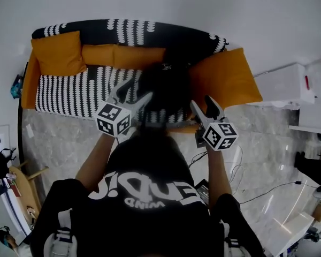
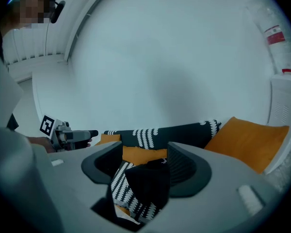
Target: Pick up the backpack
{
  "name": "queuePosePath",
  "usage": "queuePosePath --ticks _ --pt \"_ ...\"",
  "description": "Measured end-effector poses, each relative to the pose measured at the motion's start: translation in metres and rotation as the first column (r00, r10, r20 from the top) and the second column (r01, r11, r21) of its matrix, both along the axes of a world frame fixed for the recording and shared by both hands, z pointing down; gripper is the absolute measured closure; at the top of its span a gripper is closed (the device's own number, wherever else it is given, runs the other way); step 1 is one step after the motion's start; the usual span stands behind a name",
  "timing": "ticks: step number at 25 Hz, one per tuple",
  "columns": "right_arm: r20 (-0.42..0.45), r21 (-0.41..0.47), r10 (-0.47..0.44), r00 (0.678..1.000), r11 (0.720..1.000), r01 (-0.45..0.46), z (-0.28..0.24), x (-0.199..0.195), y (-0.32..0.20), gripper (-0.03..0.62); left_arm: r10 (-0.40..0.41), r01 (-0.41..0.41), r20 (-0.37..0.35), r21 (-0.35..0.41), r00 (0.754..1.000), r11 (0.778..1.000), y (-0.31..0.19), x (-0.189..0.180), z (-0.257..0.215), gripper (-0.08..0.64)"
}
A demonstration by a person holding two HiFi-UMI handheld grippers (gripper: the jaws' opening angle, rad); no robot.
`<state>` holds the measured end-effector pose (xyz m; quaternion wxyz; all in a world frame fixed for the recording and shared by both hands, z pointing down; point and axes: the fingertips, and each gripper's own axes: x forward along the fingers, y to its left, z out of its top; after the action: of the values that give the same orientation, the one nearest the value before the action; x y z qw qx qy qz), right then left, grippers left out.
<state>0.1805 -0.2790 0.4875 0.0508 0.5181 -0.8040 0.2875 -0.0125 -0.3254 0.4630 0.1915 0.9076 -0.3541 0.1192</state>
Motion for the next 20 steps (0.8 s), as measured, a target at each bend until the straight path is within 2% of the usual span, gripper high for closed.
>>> queuePosePath --ticks 5,8,12,16,20 --pt "-0.055 -0.072 -0.077 0.995 0.995 0.073 0.045 0.001 -0.012 0.313 0.058 -0.055 0.052 -0.051 0.997 0.997 -0.005 0.010 0.038 0.221" --pt "-0.086 -0.119 -0.125 0.988 0.986 0.114 0.072 -0.004 -0.015 0.310 0.084 -0.078 0.058 -0.103 0.995 0.992 -0.006 0.014 0.064 0.219" --pt "-0.085 -0.181 -0.165 0.983 0.972 0.147 0.110 -0.012 -0.020 0.302 0.120 -0.108 0.053 -0.184 0.991 0.977 -0.015 0.022 0.103 0.204" --pt "-0.122 -0.249 -0.197 0.973 0.955 0.163 0.151 -0.017 -0.025 0.301 0.181 -0.153 0.099 -0.244 0.978 0.958 -0.019 0.029 0.147 0.180" --pt "-0.123 -0.283 -0.206 0.971 0.945 0.165 0.179 -0.016 -0.035 0.301 0.212 -0.167 0.140 -0.280 0.967 0.945 -0.025 0.033 0.182 0.176"
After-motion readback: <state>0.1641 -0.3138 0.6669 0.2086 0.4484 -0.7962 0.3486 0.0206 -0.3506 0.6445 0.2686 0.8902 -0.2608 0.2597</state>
